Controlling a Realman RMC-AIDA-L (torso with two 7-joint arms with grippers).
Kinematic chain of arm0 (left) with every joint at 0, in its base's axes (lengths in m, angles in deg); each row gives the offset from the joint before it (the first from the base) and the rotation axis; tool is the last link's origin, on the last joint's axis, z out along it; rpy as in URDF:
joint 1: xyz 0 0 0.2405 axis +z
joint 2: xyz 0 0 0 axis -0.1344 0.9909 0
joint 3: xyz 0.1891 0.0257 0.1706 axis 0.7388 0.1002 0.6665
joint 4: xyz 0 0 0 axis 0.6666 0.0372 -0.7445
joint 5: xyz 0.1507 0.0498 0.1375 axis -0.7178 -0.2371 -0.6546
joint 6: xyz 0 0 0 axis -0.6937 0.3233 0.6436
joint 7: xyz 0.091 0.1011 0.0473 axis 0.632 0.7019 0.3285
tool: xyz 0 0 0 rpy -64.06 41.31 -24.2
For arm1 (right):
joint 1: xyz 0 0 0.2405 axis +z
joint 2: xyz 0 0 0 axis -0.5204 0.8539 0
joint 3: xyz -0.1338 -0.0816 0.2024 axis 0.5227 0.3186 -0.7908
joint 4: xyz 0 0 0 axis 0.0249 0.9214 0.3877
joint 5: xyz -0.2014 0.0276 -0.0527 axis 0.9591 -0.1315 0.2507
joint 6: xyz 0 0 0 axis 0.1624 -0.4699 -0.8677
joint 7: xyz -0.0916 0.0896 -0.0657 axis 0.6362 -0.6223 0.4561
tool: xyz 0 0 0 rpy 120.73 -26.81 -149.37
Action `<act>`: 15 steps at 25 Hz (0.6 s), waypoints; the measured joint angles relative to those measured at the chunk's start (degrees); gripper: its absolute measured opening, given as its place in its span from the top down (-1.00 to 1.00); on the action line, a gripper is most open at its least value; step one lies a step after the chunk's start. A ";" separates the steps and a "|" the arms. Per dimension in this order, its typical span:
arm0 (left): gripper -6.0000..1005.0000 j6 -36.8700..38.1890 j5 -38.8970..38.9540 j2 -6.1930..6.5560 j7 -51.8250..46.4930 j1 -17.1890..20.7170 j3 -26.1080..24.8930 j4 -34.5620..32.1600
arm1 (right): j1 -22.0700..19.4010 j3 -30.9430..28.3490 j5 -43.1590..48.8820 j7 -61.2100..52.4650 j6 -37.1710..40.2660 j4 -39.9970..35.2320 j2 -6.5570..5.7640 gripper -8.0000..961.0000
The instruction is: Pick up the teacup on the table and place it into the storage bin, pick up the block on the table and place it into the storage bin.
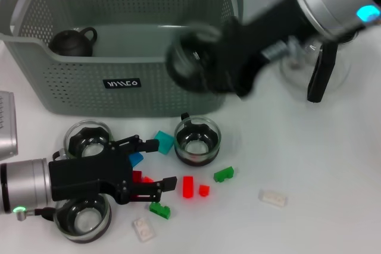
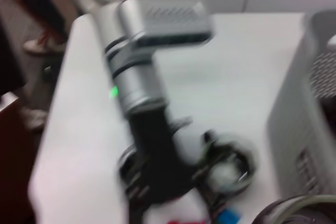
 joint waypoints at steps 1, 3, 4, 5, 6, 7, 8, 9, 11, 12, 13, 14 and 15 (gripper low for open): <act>-0.81 0.00 0.00 0.00 0.01 0.00 0.00 0.00 | 1.07 -0.13 0.53 -0.78 -1.99 0.98 0.00 0.87; -0.81 0.00 0.00 0.00 0.01 -0.02 -0.01 0.03 | 3.42 -0.42 1.76 -2.70 -7.46 3.48 -0.01 0.87; -0.81 0.00 0.00 0.00 0.02 -0.04 -0.01 0.06 | 4.65 -0.50 2.51 -3.57 -10.30 5.03 -0.02 0.86; -0.81 0.00 0.00 0.00 0.02 -0.06 -0.02 0.08 | 5.73 -0.53 3.17 -4.25 -12.93 6.46 -0.02 0.86; -0.81 0.01 0.00 -0.03 0.03 -0.13 -0.01 0.11 | 6.89 -0.52 3.97 -4.92 -15.76 8.24 -0.03 0.86; -0.81 0.00 0.00 -0.07 0.03 -0.21 -0.01 0.13 | 7.95 -0.43 5.07 -5.47 -18.65 9.99 -0.02 0.86; -0.81 0.01 0.02 -0.12 0.02 -0.31 -0.01 0.15 | 8.89 -0.33 6.09 -5.82 -21.38 11.56 -0.03 0.86; -0.81 0.01 0.06 -0.14 0.01 -0.42 -0.02 0.15 | 9.95 -0.19 7.36 -6.14 -24.35 13.46 0.00 0.86; -0.81 0.03 0.28 -0.17 -0.11 -0.59 -0.03 0.15 | 12.30 0.14 9.70 -6.55 -30.85 18.91 0.09 0.86; -0.81 -0.02 0.35 -0.19 -0.15 -0.62 -0.07 0.15 | 13.40 0.33 10.46 -6.54 -33.70 21.80 0.07 0.86; -0.81 -0.12 0.43 -0.23 -0.21 -0.66 -0.15 0.14 | 14.49 0.66 11.11 -6.42 -36.49 24.98 0.07 0.86; -0.81 -0.22 0.45 -0.27 -0.23 -0.67 -0.19 0.15 | 16.05 1.16 12.09 -6.23 -40.13 29.56 -0.01 0.86; -0.81 -0.34 0.46 -0.30 -0.26 -0.69 -0.27 0.14 | 17.27 1.57 12.97 -6.10 -43.08 33.00 -0.02 0.86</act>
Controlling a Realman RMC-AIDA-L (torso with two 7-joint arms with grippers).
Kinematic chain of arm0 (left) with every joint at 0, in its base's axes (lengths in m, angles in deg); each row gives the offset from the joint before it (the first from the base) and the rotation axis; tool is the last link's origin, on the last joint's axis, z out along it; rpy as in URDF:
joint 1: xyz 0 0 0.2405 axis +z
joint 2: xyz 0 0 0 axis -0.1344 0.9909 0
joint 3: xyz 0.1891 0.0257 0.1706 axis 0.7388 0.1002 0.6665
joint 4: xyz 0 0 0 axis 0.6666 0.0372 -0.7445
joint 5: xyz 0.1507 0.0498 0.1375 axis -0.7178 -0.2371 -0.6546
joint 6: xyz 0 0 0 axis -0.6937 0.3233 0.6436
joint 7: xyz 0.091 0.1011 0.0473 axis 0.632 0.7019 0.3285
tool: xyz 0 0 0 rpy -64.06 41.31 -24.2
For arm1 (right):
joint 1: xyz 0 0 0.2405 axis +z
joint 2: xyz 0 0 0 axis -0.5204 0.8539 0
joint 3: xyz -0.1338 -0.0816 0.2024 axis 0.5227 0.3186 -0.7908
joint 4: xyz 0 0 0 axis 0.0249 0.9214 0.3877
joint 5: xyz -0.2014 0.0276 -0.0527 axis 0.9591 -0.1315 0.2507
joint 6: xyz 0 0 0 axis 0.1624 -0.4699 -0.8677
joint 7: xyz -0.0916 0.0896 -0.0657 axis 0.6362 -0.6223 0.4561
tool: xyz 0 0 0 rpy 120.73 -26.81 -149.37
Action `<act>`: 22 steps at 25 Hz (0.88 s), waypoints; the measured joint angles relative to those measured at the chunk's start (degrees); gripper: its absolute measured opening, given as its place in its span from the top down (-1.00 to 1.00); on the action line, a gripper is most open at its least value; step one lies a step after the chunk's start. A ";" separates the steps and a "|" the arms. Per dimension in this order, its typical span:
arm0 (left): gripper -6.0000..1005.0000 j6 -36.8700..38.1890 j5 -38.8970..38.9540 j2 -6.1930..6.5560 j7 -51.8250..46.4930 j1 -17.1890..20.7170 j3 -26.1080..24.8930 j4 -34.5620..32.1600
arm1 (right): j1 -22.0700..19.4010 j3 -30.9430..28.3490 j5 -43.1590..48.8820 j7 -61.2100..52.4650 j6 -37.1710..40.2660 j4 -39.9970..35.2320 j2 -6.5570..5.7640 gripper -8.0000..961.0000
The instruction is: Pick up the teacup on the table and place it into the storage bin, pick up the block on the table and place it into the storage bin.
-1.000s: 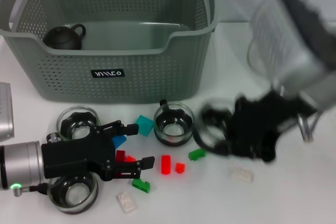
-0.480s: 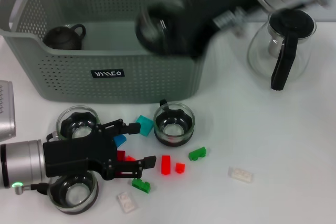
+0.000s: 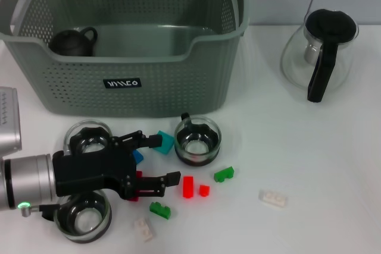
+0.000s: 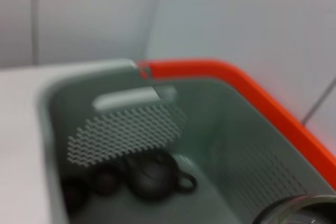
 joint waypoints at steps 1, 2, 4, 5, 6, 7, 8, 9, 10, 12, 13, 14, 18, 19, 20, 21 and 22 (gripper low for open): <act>-0.81 -0.09 0.00 -0.04 -0.03 -0.01 -0.06 0.00 | 1.41 0.43 1.08 0.08 -3.12 4.07 -0.01 0.86; -0.81 -0.06 0.00 -0.05 -0.02 -0.01 -0.07 -0.01 | 2.45 0.77 1.92 0.13 -5.88 7.28 -0.01 0.86; -0.81 0.09 0.00 -0.05 -0.02 -0.02 -0.07 -0.01 | 4.21 1.94 3.21 0.16 -11.47 13.46 0.12 0.86; -0.81 0.21 -0.01 -0.04 -0.01 -0.02 -0.01 -0.01 | 4.62 2.82 3.34 0.17 -13.80 15.38 0.23 0.86; -0.81 0.26 -0.03 -0.05 0.00 -0.03 0.06 -0.01 | 4.83 3.73 3.24 0.18 -15.91 16.70 0.35 0.86; -0.81 0.27 -0.05 -0.04 0.00 -0.04 0.10 -0.01 | 4.85 4.68 3.01 0.18 -17.53 17.50 0.44 0.86; -0.81 0.27 -0.09 -0.05 0.01 -0.07 0.13 -0.01 | 4.83 5.50 2.81 0.19 -18.84 18.14 0.51 0.86; -0.81 0.27 -0.09 -0.05 0.01 -0.10 0.15 -0.01 | 4.75 6.59 2.59 0.21 -19.98 18.81 0.58 0.86; -0.81 0.27 -0.08 -0.04 0.01 -0.10 0.15 -0.01 | 4.63 7.87 2.40 0.22 -21.20 19.37 0.62 0.86; -0.80 0.27 -0.03 0.04 0.00 -0.10 0.17 -0.01 | 4.37 10.54 1.92 0.22 -23.30 20.21 0.64 0.86; -0.80 0.26 -0.01 0.08 -0.01 -0.10 0.16 -0.01 | 4.24 11.72 1.59 0.22 -24.14 20.58 0.66 0.86; -0.80 0.25 -0.01 0.09 -0.01 -0.11 0.14 -0.01 | 4.16 12.87 1.27 0.23 -24.81 20.91 0.66 0.86; -0.80 0.11 0.00 -0.01 0.03 -0.10 0.09 -0.01 | 3.80 16.12 0.77 0.37 -25.48 21.31 0.68 0.86; -0.80 0.02 0.00 -0.03 0.06 -0.11 0.11 -0.01 | 3.69 17.11 0.77 0.41 -25.50 21.34 0.68 0.86; -0.80 -0.05 0.00 -0.04 0.08 -0.10 0.13 -0.01 | 3.64 17.66 0.77 0.41 -25.52 21.35 0.69 0.86; -0.80 -0.06 0.00 -0.04 0.11 -0.10 0.13 -0.01 | 3.58 18.22 0.77 0.43 -25.54 21.38 0.70 0.87; -0.80 -0.05 0.00 -0.04 0.12 -0.10 0.11 -0.01 | 3.52 18.57 0.77 0.46 -25.57 21.38 0.72 0.87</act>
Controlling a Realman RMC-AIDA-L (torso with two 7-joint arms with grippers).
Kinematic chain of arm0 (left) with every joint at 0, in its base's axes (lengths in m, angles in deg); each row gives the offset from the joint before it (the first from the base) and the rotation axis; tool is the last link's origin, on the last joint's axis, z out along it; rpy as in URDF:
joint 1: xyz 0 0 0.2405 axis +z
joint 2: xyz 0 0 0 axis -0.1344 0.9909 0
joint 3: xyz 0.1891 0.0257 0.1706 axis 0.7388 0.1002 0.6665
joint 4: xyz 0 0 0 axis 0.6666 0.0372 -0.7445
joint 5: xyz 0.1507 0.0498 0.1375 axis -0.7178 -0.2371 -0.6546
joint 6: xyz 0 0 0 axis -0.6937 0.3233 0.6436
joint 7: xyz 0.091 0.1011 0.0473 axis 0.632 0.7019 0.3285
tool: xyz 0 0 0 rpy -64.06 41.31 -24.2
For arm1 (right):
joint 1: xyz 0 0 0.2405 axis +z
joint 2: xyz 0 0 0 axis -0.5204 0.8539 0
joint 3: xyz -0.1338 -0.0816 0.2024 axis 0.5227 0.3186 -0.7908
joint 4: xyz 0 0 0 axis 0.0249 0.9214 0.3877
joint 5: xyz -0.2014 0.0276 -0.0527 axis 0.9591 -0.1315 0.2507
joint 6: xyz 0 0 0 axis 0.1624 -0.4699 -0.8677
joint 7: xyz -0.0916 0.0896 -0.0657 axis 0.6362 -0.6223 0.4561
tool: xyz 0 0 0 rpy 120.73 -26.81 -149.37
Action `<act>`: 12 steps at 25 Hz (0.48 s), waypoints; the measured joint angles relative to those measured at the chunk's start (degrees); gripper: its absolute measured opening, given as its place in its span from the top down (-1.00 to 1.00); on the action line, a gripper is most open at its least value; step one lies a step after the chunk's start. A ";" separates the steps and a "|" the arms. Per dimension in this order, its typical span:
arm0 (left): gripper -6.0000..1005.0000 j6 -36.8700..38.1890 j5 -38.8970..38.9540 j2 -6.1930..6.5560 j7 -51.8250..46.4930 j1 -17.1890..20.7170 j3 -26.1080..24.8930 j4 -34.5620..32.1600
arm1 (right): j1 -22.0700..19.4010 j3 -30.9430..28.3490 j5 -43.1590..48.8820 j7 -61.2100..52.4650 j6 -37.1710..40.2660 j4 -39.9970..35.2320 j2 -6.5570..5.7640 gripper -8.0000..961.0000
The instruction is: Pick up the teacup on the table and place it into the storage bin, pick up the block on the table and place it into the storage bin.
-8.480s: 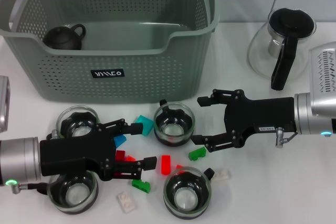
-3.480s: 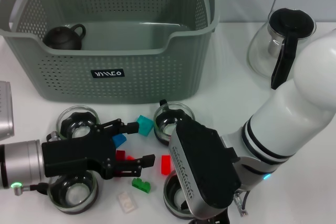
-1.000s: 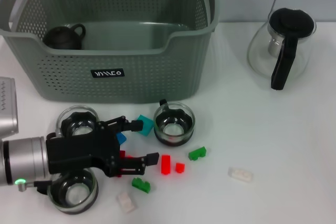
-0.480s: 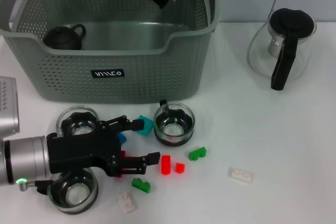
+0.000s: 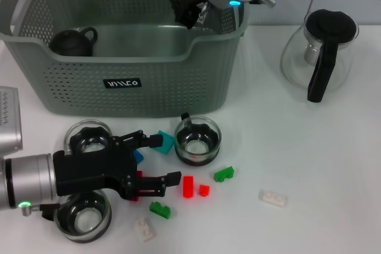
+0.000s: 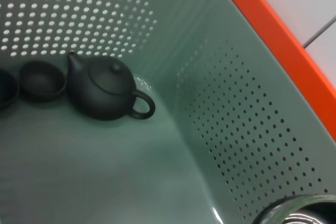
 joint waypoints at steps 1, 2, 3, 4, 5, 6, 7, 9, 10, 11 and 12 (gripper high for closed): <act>-0.80 0.03 0.00 0.00 0.03 0.00 -0.04 0.00 | -0.10 0.09 -0.01 0.12 -0.02 0.04 0.02 0.87; -0.80 0.04 0.00 0.00 0.04 0.00 -0.06 0.00 | -0.18 0.13 -0.03 0.22 -0.05 0.09 0.05 0.87; -0.80 0.02 0.00 0.00 0.05 0.00 -0.06 0.00 | -0.31 0.24 -0.07 0.34 -0.12 0.17 0.07 0.87; -0.80 0.01 0.00 0.00 0.05 0.00 -0.06 0.00 | -0.40 0.37 -0.15 0.39 -0.18 0.27 0.07 0.87; -0.80 -0.03 0.00 0.00 0.06 0.00 -0.05 0.00 | -0.49 0.53 -0.23 0.43 -0.22 0.37 0.08 0.87; -0.80 -0.03 0.00 0.00 0.06 0.00 -0.04 0.00 | -0.57 0.73 -0.42 0.45 -0.26 0.48 0.08 0.87; -0.80 -0.04 0.00 0.00 0.06 0.00 -0.04 0.00 | -0.69 0.99 -0.64 0.47 -0.30 0.55 0.07 0.87; -0.80 -0.06 0.00 0.00 0.07 0.00 0.00 0.00 | -0.97 1.64 -1.11 0.51 -0.49 0.64 0.07 0.87; -0.80 -0.06 0.00 -0.01 0.08 0.00 0.02 0.00 | -1.14 2.09 -1.39 0.52 -0.70 0.66 0.07 0.87; -0.80 -0.07 0.00 -0.03 0.08 0.00 0.04 0.00 | -1.29 2.49 -1.74 0.52 -0.92 0.66 0.07 0.87; -0.80 -0.06 0.00 -0.05 0.08 0.00 0.05 0.00 | -1.40 2.81 -2.01 0.52 -1.10 0.67 0.07 0.87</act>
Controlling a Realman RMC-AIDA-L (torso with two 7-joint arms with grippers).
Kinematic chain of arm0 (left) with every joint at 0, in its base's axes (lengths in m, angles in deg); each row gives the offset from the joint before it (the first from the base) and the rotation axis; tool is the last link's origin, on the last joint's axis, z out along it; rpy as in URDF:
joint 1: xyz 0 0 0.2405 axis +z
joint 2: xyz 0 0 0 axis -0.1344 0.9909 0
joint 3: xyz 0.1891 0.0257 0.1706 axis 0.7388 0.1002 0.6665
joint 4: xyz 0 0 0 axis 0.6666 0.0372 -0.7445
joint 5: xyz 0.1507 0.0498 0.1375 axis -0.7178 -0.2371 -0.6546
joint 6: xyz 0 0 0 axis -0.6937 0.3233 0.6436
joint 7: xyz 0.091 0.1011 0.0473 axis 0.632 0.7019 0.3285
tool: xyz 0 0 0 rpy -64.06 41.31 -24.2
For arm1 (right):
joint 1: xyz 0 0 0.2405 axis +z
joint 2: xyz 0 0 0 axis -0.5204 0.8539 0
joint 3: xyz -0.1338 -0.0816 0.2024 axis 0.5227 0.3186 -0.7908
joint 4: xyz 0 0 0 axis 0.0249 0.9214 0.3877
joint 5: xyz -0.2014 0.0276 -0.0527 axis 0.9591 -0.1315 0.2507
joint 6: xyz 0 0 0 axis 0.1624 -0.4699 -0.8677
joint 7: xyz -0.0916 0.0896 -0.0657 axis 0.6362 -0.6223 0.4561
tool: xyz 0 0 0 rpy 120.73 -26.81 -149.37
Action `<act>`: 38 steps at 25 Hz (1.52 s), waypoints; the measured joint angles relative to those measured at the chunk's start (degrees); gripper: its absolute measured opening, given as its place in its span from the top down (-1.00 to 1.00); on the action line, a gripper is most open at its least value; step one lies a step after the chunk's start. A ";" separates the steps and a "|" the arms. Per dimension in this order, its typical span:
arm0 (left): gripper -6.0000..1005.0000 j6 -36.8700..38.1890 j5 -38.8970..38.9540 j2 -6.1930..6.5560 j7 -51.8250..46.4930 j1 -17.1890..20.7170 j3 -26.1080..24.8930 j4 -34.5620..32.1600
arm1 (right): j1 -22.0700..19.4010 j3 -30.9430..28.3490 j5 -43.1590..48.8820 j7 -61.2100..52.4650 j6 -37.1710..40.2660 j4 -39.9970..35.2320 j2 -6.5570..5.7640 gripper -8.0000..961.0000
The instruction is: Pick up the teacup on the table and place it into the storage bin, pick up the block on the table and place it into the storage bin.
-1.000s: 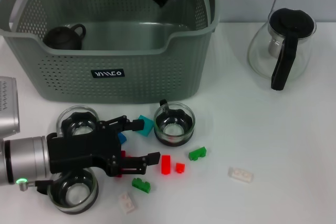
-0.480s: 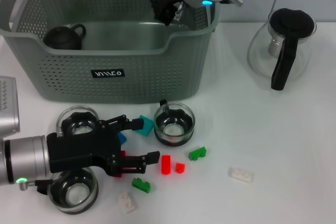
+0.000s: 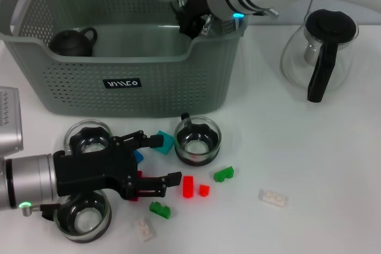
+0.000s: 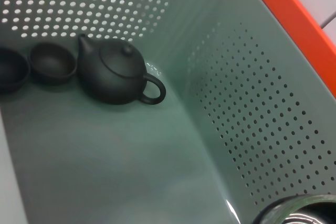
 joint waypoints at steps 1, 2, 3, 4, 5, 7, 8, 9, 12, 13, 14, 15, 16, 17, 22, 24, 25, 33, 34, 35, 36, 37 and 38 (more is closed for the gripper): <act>-0.80 0.01 0.00 -0.02 0.00 0.00 0.01 0.00 | -0.05 0.20 -0.25 0.00 -0.11 0.00 0.00 0.87; -0.80 0.04 0.00 -0.04 0.00 0.00 0.00 0.00 | -0.10 0.25 -0.38 0.00 -0.11 0.01 0.00 0.87; -0.80 0.04 0.00 -0.04 0.00 0.00 0.00 0.00 | -0.12 0.27 -0.45 0.00 -0.12 0.01 -0.01 0.87; -0.80 0.11 0.00 -0.04 0.00 0.00 0.01 0.00 | -0.14 0.27 -0.47 -0.01 -0.14 0.02 0.00 0.87; -0.80 0.12 0.00 -0.04 0.00 0.00 0.01 0.00 | -0.19 0.28 -0.55 -0.02 -0.16 0.03 -0.01 0.87; -0.80 0.18 0.00 -0.04 0.00 0.01 0.01 0.00 | -0.29 0.30 -0.85 -0.13 -0.20 0.04 0.00 0.86; -0.80 0.21 0.00 -0.04 0.00 0.02 0.01 0.00 | -0.31 0.30 -1.03 -0.24 -0.21 0.05 -0.01 0.86; -0.80 0.24 0.00 -0.04 0.00 0.05 0.01 0.00 | -0.31 0.29 -1.16 -0.36 -0.20 0.05 -0.01 0.86; -0.80 0.35 0.00 -0.04 -0.01 0.09 0.01 0.00 | -0.31 -0.10 -1.23 -0.74 0.05 0.06 -0.01 0.87; -0.80 0.37 0.00 -0.04 -0.01 0.09 0.01 0.00 | -0.31 -0.16 -1.24 -0.92 0.16 0.05 -0.01 0.87; -0.79 0.38 0.00 -0.04 -0.02 0.09 0.01 0.00 | -0.31 -0.18 -1.24 -1.11 0.28 -0.01 -0.04 0.87; -0.79 0.41 0.00 -0.04 -0.06 0.09 0.01 0.00 | -0.31 -0.19 -1.24 -1.31 0.36 -0.11 -0.09 0.83; -0.79 0.43 0.00 -0.04 -0.09 0.09 0.01 0.00 | -0.31 -0.19 -1.24 -1.45 0.42 -0.21 -0.13 0.80; -0.79 0.44 0.00 -0.04 -0.14 0.09 0.01 0.00 | -0.31 -0.18 -1.23 -1.53 0.49 -0.31 -0.15 0.77; -0.79 0.48 0.00 -0.04 -0.23 0.10 -0.01 0.00 | -0.43 0.18 -0.92 -1.55 0.57 -1.14 -0.16 0.61; -0.79 0.48 0.00 -0.04 -0.24 0.16 -0.04 0.00 | -0.90 0.13 -0.93 -1.56 0.58 -2.21 -0.16 0.41; -0.79 0.48 0.00 -0.04 -0.25 0.23 -0.06 0.00 | -1.28 0.08 -0.94 -1.56 0.55 -2.99 -0.15 0.32; -0.79 0.90 0.00 0.17 -0.34 0.59 -0.25 0.00 | -9.66 -0.29 -0.86 -3.80 0.69 -19.18 -0.56 -0.29; -0.79 1.05 0.00 0.27 -0.36 0.63 -0.28 0.00 | -11.58 -0.31 -1.00 -3.89 0.83 -22.86 -0.56 -0.29; -0.79 1.17 0.00 0.32 -0.37 0.63 -0.30 0.00 | -13.97 -0.35 -1.24 -3.94 1.02 -27.18 -0.58 -0.29; -0.79 1.26 0.00 0.37 -0.39 0.66 -0.33 0.00 | -16.59 -0.36 -1.56 -3.95 1.56 -31.77 -0.58 -0.29; -0.79 1.27 -0.01 0.41 -0.41 0.66 -0.34 0.00 | -18.90 -0.34 -2.22 -3.95 2.41 -35.59 -0.58 -0.29; -0.79 1.27 0.00 0.43 -0.42 0.66 -0.36 0.00 | -21.47 -0.30 -3.10 -3.96 3.54 -40.07 -0.58 -0.29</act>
